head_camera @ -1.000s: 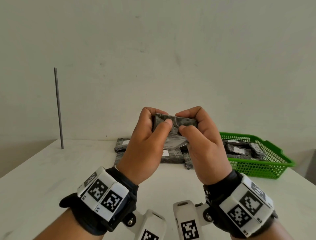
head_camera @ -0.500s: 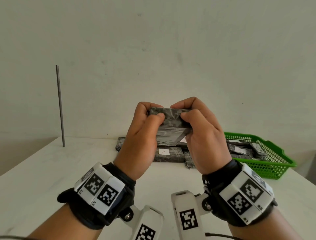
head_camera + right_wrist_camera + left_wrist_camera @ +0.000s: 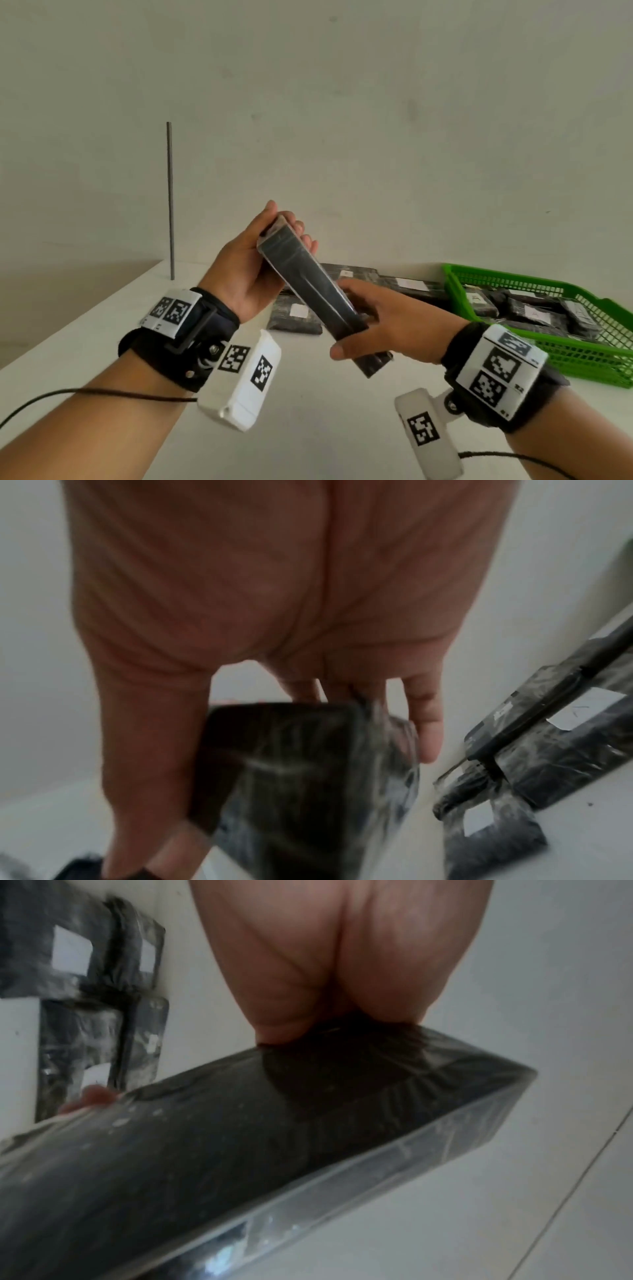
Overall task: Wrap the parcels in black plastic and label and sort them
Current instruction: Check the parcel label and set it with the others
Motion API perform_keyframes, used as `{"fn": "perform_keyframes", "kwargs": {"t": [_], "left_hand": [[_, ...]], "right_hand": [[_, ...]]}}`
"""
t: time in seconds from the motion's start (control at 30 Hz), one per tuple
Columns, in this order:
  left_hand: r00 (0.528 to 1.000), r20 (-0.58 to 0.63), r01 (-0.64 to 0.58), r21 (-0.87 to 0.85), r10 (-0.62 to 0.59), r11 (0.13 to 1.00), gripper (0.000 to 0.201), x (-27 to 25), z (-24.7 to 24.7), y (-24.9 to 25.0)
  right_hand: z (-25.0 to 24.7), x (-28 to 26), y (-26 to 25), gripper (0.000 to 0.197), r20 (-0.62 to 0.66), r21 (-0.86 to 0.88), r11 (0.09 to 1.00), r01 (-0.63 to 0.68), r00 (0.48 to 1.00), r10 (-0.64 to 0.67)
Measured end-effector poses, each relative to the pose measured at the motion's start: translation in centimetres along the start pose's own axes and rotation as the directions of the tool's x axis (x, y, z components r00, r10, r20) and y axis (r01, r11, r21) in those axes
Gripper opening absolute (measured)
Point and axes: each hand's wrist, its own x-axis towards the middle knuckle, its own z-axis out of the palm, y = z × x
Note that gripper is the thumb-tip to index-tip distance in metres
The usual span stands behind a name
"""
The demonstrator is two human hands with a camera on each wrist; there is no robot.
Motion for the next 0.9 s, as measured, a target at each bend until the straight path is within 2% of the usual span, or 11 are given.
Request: {"fn": "perform_keyframes", "kwargs": {"t": [0.07,0.13,0.2,0.27,0.33,0.4,0.43,0.53,0.63,0.77,0.9], "left_hand": [[0.999,-0.045,0.021,0.135,-0.015,0.991,0.035,0.0,-2.1,0.5],[0.990,-0.136,0.030,0.474,0.039,0.880,0.038,0.0,-4.6,1.7],[0.983,-0.125,0.034,0.845,0.134,0.534,0.037,0.2,-6.6,3.0],[0.999,-0.043,0.039,0.993,0.028,0.114,0.065,0.9,-8.5,3.9],[0.984,-0.060,0.014,0.965,-0.169,-0.262,0.110,2.7,-10.0,3.6],[0.955,-0.136,-0.037,0.826,-0.263,-0.562,0.122,4.9,-11.1,2.5],[0.953,-0.139,-0.068,0.767,-0.269,-0.639,0.118,6.0,-11.5,2.1],[0.964,-0.084,-0.110,0.735,-0.251,-0.669,0.097,9.8,-13.5,1.8],[0.964,-0.145,-0.049,0.730,-0.224,-0.682,0.084,13.2,-16.6,1.9],[0.920,-0.331,0.064,0.656,-0.210,-0.752,0.076,16.8,-22.2,1.4],[0.888,-0.411,0.148,0.681,-0.208,-0.717,0.076,19.8,-26.8,0.0]], "right_hand": [[0.5,2.0,0.0,0.071,0.006,-0.095,0.995,-0.014,1.000,0.015],[0.8,4.4,0.1,0.077,-0.008,-0.204,0.977,-0.058,0.998,0.057],[1.0,6.7,0.4,0.083,-0.052,-0.282,0.954,-0.103,0.994,0.092],[1.3,9.9,0.7,0.087,-0.102,-0.355,0.927,-0.122,0.991,0.091],[1.9,13.1,0.8,0.091,-0.129,-0.417,0.902,-0.114,0.990,0.065],[2.6,16.5,0.5,0.094,-0.138,-0.449,0.888,-0.099,0.990,0.040],[2.9,18.1,0.4,0.094,-0.142,-0.461,0.883,-0.087,0.990,0.024],[3.5,22.7,0.4,0.097,-0.159,-0.505,0.862,-0.051,0.987,-0.035],[3.1,26.5,1.9,0.101,-0.163,-0.444,0.894,-0.067,0.987,-0.007],[1.9,29.4,5.5,0.073,-0.066,-0.503,0.852,-0.148,0.989,0.133],[2.4,31.0,8.2,0.057,0.033,-0.573,0.805,-0.156,0.977,0.213]]}}
